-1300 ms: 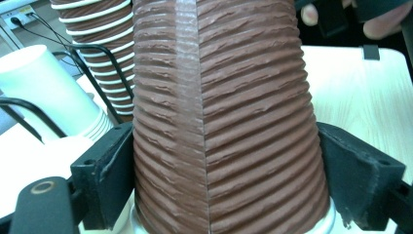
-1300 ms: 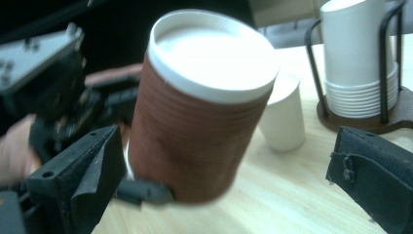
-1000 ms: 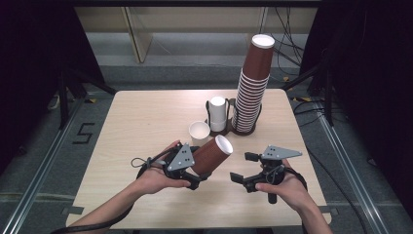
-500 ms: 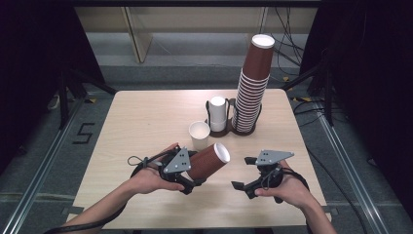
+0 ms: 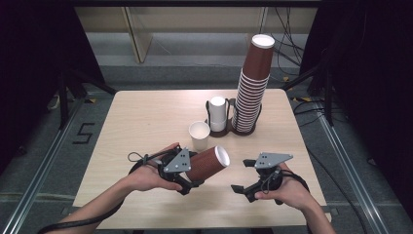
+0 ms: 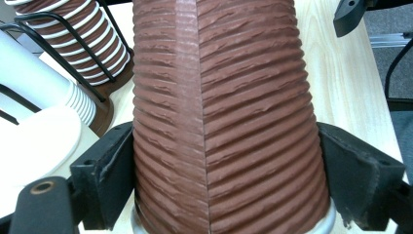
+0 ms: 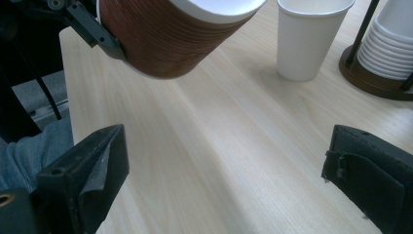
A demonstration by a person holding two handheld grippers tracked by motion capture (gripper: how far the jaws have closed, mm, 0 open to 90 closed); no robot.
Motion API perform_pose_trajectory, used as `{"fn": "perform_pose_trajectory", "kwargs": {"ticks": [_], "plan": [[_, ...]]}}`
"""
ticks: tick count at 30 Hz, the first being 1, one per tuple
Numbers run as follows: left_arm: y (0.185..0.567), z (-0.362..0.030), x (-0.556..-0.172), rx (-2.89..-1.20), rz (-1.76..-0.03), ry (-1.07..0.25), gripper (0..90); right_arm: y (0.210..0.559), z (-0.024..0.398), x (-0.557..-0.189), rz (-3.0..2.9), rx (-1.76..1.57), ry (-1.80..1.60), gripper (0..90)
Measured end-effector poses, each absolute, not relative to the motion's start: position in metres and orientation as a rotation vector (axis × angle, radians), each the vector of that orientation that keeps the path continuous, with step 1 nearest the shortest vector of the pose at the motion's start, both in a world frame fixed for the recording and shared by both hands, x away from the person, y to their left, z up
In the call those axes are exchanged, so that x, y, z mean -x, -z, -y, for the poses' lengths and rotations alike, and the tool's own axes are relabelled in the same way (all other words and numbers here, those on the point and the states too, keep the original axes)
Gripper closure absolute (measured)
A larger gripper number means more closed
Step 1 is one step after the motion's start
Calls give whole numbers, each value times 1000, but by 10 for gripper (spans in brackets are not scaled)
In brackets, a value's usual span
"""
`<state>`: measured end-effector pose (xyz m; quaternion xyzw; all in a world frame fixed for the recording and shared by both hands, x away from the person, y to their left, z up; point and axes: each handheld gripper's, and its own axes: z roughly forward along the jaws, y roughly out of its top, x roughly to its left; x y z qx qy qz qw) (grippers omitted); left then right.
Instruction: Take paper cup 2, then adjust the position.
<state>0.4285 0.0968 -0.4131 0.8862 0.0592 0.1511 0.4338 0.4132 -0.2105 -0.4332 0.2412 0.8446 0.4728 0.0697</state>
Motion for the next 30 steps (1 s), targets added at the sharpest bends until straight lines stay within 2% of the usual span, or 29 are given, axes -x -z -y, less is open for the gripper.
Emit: {"fn": "perform_pose_trajectory", "kwargs": {"ticks": [13,30], "plan": [[415,-97,-428,-2274,-89,-348,142,432,208,-413,-2580,-600,-1355,71],[408,-85,-424,-2349,19,-304,142,426,199,-407,-2643,-477,-1267,37]]}}
